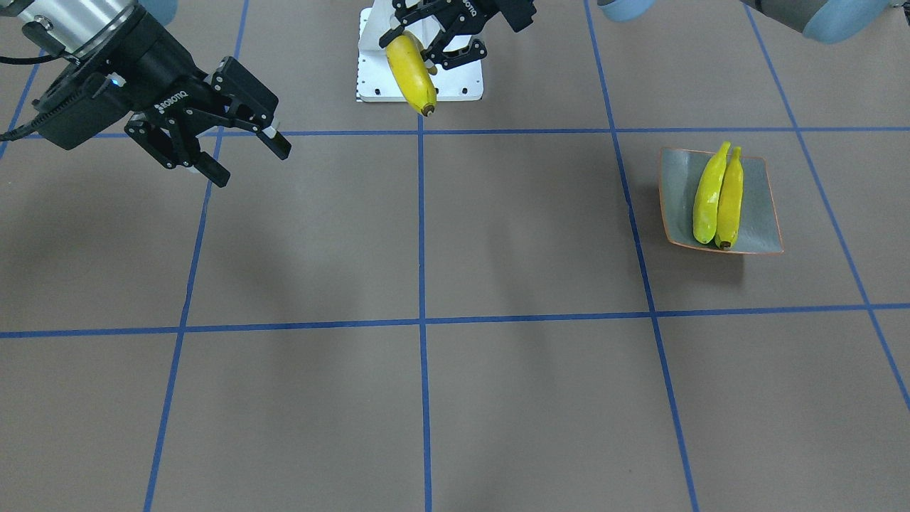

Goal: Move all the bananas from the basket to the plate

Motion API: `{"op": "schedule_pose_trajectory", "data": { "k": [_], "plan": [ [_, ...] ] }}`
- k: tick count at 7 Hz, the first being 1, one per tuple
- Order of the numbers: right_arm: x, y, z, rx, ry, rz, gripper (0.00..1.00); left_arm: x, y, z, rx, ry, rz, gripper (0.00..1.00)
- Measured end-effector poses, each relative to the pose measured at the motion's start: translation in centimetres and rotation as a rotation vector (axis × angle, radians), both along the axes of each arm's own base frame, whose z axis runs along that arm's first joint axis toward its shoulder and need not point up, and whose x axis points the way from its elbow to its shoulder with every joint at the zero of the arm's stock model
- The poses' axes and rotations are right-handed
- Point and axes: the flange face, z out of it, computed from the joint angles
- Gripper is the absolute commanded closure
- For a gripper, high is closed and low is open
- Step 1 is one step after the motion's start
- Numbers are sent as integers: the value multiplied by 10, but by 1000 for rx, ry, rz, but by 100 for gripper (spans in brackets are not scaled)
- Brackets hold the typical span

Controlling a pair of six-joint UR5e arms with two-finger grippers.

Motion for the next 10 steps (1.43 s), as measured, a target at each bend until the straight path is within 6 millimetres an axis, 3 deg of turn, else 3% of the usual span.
{"op": "schedule_pose_trajectory", "data": {
  "k": [2, 4, 5, 6, 8, 9, 10],
  "plan": [
    [27, -20, 50, 25, 80, 7, 0, -13, 3, 26, -83, -141, -6, 100],
    [77, -50, 123, 75, 187, -7, 0, -38, 2, 64, -154, -291, -29, 100],
    [106, -61, 170, 103, 248, -24, 0, -47, -7, 89, -202, -379, -55, 100],
    [131, -64, 222, 131, 312, -54, 0, -54, -19, 111, -259, -477, -84, 100],
    [186, -50, 323, 182, 426, -121, 0, -63, -34, 151, -355, -675, -118, 100],
    [212, -44, 359, 207, 464, -147, 0, -67, -36, 175, -375, -764, -120, 100],
    [228, -39, 381, 222, 486, -164, 0, -71, -36, 206, -394, -847, -128, 100]
  ]
}}
